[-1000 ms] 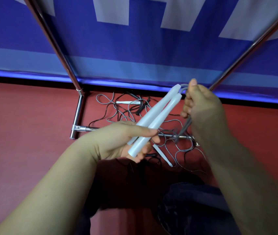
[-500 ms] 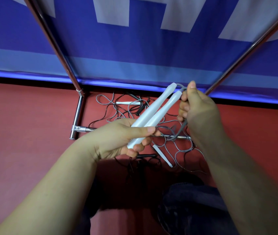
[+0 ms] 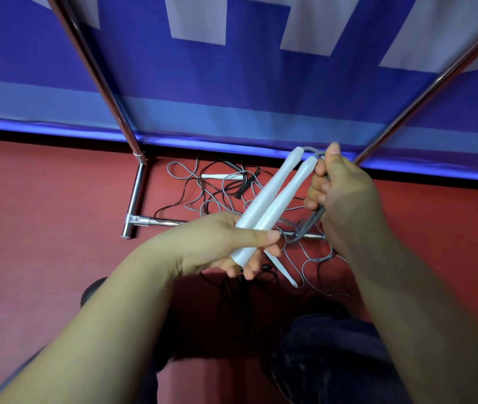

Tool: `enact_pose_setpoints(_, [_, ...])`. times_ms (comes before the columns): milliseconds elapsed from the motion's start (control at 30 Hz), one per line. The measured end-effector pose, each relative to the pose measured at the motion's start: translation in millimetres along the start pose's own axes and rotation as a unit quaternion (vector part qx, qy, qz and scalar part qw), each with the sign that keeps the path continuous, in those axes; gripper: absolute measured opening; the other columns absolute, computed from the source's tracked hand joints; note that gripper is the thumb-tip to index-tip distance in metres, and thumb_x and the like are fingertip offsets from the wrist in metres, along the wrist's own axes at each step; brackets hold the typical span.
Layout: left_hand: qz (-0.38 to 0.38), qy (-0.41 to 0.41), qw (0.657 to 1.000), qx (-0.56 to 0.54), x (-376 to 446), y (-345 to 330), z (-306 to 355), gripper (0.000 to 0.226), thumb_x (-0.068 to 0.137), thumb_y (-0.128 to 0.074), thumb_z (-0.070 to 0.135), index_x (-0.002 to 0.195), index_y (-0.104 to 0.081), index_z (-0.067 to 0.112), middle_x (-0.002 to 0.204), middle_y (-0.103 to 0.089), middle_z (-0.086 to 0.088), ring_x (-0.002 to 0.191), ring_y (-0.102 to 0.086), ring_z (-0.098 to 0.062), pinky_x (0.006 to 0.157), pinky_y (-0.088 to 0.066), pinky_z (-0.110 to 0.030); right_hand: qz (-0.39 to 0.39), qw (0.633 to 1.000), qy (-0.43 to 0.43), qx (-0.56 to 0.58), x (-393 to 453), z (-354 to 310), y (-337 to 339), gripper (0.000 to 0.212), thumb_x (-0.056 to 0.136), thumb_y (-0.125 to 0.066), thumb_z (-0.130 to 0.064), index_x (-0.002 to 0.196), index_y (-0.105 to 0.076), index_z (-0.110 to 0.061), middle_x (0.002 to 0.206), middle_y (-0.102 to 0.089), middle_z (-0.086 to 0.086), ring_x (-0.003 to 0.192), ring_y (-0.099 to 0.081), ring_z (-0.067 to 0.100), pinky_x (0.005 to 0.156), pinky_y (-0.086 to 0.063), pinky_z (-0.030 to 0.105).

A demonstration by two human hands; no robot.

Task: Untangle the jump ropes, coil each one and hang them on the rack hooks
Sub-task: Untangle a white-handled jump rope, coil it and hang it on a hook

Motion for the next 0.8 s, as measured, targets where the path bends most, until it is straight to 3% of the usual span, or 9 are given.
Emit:
enact_pose_setpoints(100, [0.014, 0.002, 0.999, -0.040, 0.8, -0.3, -0.4, 0.025, 0.066, -0.061, 0.035, 0.071, -0.059, 0.010, 0.046, -0.051, 0.000, 0.058, -0.066, -0.019, 0.054, -0.054, -0.023, 0.001, 1.000, 0.005, -0.005, 0.2, -1.5, -1.1, 0.043, 0.101, -0.033, -0.032, 0.062, -0.040, -0.016, 0.033, -0.030, -0.010, 0.029, -0.028, 0.005, 0.047, -0.028, 0.028])
enact_pose_setpoints(167, [0.012, -0.003, 0.999, -0.053, 0.3, -2.2, -1.6, 0.024, 0.068, -0.060, 0.033, 0.070, -0.055, 0.011, 0.046, -0.047, 0.001, 0.052, -0.063, -0.017, 0.048, -0.052, -0.021, -0.012, 1.000, 0.001, -0.012, 0.4, -1.0, -1.5, 0.043, 0.101, -0.032, -0.033, 0.062, -0.040, -0.015, 0.034, -0.029, -0.011, 0.030, -0.027, 0.005, 0.045, -0.030, 0.026])
enact_pose_setpoints(233, [0.026, -0.018, 0.997, -0.075, 0.5, -2.5, -0.4, 0.022, 0.070, -0.059, 0.033, 0.069, -0.052, 0.011, 0.047, -0.046, 0.002, 0.039, -0.049, -0.010, 0.037, -0.040, -0.016, -0.039, 0.999, -0.017, -0.015, 0.2, 0.6, -3.1, 0.044, 0.101, -0.030, -0.035, 0.063, -0.041, -0.015, 0.034, -0.027, -0.011, 0.030, -0.026, 0.005, 0.041, -0.031, 0.022])
enact_pose_setpoints(300, [0.055, -0.048, 0.984, -0.163, 2.5, 1.4, 2.8, 0.020, 0.072, -0.057, 0.031, 0.070, -0.049, 0.012, 0.051, -0.049, 0.002, 0.034, -0.038, -0.006, 0.033, -0.031, -0.013, -0.083, 0.995, -0.033, -0.053, -3.3, 2.7, -7.4, 0.045, 0.101, -0.028, -0.034, 0.064, -0.043, -0.014, 0.034, -0.028, -0.011, 0.029, -0.025, 0.004, 0.041, -0.028, 0.021])
enact_pose_setpoints(467, [0.135, -0.090, 0.947, -0.278, 12.0, 6.2, 5.4, 0.023, 0.072, -0.057, 0.036, 0.071, -0.049, 0.015, 0.083, -0.069, 0.004, 0.037, -0.038, -0.003, 0.034, -0.035, -0.013, -0.171, 0.968, -0.060, -0.173, -15.0, 10.7, -17.0, 0.043, 0.101, -0.033, -0.030, 0.063, -0.047, -0.013, 0.032, -0.031, -0.009, 0.030, -0.025, 0.003, 0.041, -0.028, 0.022])
enact_pose_setpoints(633, [0.040, -0.085, 0.888, -0.450, 8.5, 1.3, 12.6, 0.025, 0.076, -0.049, 0.034, 0.065, -0.050, 0.012, 0.085, -0.069, -0.005, 0.033, -0.040, -0.001, 0.029, -0.033, -0.009, -0.249, 0.921, -0.104, -0.281, -30.3, 18.5, -26.8, 0.042, 0.099, -0.034, -0.038, 0.066, -0.052, -0.020, 0.030, -0.035, -0.011, 0.028, -0.031, 0.001, 0.046, -0.034, 0.026])
enact_pose_setpoints(733, [0.046, -0.095, 0.883, -0.457, 7.2, 10.4, 14.2, 0.027, 0.081, -0.047, 0.036, 0.067, -0.049, 0.013, 0.070, -0.057, -0.001, 0.033, -0.038, 0.000, 0.026, -0.028, -0.008, -0.301, 0.904, -0.117, -0.282, -34.4, 11.7, -27.7, 0.048, 0.100, -0.031, -0.038, 0.063, -0.051, -0.015, 0.031, -0.034, -0.011, 0.029, -0.030, 0.001, 0.046, -0.032, 0.024])
enact_pose_setpoints(800, [0.122, -0.085, 0.908, -0.392, 7.9, 18.3, 11.9, 0.028, 0.089, -0.047, 0.036, 0.072, -0.045, 0.014, 0.066, -0.050, 0.001, 0.035, -0.035, -0.002, 0.027, -0.024, -0.009, -0.309, 0.889, -0.073, -0.329, -35.9, 7.2, -25.3, 0.047, 0.098, -0.036, -0.039, 0.060, -0.054, -0.018, 0.034, -0.037, -0.012, 0.032, -0.034, 0.002, 0.049, -0.031, 0.024])
Point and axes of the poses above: each hand's wrist, its own x-axis towards the middle knuckle, its own y-axis out of the back of the hand, z = x × y, the point moved 1 cm from there along x, towards the middle knuckle
